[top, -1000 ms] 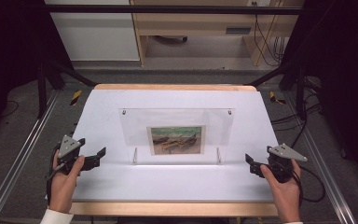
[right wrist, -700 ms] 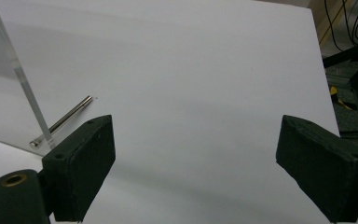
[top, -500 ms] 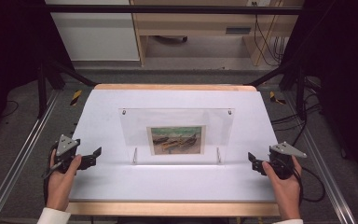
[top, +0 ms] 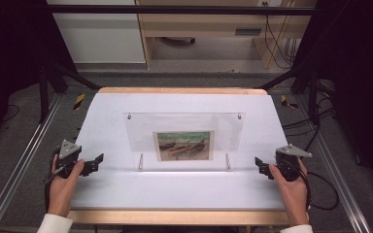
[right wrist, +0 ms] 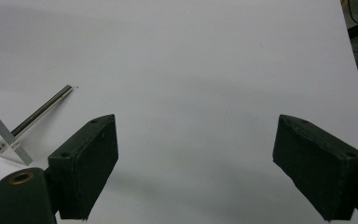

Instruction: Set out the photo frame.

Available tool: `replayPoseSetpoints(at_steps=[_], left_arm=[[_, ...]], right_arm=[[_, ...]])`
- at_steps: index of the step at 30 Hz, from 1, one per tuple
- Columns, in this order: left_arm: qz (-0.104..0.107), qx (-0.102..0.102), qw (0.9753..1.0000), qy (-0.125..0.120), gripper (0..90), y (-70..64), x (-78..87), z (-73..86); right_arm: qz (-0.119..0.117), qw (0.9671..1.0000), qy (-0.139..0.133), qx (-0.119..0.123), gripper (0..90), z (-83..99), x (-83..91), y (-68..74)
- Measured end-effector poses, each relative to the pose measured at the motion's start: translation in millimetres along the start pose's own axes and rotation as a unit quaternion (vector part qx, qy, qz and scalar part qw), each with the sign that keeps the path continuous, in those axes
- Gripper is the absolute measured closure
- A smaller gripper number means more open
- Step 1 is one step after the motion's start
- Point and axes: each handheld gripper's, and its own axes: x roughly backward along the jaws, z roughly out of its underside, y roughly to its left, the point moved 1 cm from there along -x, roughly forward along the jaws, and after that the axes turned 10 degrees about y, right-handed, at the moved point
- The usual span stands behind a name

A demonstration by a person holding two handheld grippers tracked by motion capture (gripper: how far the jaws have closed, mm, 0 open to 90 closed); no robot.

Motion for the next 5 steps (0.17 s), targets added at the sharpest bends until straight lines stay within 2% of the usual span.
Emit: replayPoseSetpoints(at_steps=[5], left_arm=[[-0.014,-0.008,0.9999,0.002,7.2,1.3,-2.6,1.8]], right_arm=[[0.004,1.0,-0.002,-0.002,14.6,1.7,2.4,0.2]])
